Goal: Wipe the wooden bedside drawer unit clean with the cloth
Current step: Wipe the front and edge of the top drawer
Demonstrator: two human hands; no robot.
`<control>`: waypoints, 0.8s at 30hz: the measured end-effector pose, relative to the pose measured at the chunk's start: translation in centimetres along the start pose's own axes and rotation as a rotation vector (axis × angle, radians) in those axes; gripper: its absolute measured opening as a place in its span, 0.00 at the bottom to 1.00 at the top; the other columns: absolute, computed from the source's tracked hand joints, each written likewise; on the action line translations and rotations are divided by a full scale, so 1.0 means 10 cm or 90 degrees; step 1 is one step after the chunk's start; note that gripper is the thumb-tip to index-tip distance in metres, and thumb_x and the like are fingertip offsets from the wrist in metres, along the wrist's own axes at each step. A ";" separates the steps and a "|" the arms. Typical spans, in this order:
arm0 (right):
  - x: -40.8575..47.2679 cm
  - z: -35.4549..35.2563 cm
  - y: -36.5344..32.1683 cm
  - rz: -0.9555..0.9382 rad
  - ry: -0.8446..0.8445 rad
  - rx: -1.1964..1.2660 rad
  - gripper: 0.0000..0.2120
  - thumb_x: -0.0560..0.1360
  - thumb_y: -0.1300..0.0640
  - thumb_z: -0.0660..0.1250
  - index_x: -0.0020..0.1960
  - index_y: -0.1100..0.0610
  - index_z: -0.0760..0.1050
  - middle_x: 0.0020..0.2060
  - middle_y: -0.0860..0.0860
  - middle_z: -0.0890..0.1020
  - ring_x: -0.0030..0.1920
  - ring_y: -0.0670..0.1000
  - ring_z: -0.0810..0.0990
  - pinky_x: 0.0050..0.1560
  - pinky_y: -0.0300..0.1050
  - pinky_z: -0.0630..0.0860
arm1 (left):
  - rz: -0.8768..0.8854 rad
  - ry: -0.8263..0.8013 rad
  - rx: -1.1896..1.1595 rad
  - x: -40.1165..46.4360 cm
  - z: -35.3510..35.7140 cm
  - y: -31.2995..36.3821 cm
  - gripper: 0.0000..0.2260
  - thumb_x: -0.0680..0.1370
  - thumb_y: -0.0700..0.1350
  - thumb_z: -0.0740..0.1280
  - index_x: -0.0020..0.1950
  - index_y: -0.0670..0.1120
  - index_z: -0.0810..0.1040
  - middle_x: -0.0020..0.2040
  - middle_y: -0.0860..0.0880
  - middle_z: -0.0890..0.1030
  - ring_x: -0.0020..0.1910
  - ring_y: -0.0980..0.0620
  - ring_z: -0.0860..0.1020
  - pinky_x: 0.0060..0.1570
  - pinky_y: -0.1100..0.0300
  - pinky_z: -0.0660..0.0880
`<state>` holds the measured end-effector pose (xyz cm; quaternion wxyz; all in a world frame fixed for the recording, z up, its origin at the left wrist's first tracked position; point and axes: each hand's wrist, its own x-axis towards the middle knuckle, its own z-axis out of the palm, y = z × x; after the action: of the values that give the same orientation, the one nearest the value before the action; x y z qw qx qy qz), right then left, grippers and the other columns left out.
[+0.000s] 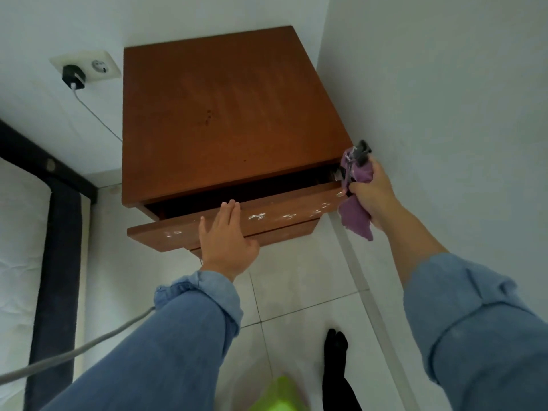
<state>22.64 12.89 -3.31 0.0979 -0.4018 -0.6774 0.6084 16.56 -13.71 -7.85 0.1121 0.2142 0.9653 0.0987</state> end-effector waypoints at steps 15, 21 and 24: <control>-0.65 1.18 0.36 -0.143 -0.153 -0.606 0.46 0.71 0.70 0.64 0.76 0.43 0.42 0.76 0.39 0.41 0.53 0.56 0.78 0.41 0.51 0.80 | 0.041 0.015 -0.021 -0.03 0.05 -0.11 0.39 0.73 0.57 0.64 0.79 0.48 0.51 0.79 0.54 0.52 0.78 0.56 0.48 0.75 0.46 0.41; -0.66 1.23 0.33 -0.131 -0.176 -0.617 0.48 0.70 0.70 0.63 0.76 0.42 0.40 0.76 0.37 0.40 0.51 0.56 0.79 0.42 0.48 0.78 | 0.021 0.027 0.039 -0.06 -0.11 -0.27 0.35 0.75 0.50 0.61 0.79 0.44 0.51 0.80 0.49 0.52 0.78 0.53 0.48 0.76 0.48 0.40; -0.65 1.21 0.34 -0.125 -0.178 -0.561 0.47 0.70 0.71 0.61 0.75 0.40 0.42 0.76 0.35 0.43 0.58 0.57 0.77 0.49 0.51 0.79 | -0.049 0.046 0.068 -0.16 -0.20 -0.56 0.34 0.75 0.48 0.60 0.79 0.43 0.51 0.79 0.48 0.53 0.78 0.52 0.49 0.76 0.47 0.42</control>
<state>20.85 -0.70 -6.95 -0.1170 -0.2536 -0.9125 0.2989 15.26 -19.63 -7.03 0.0692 0.1790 0.9801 0.0507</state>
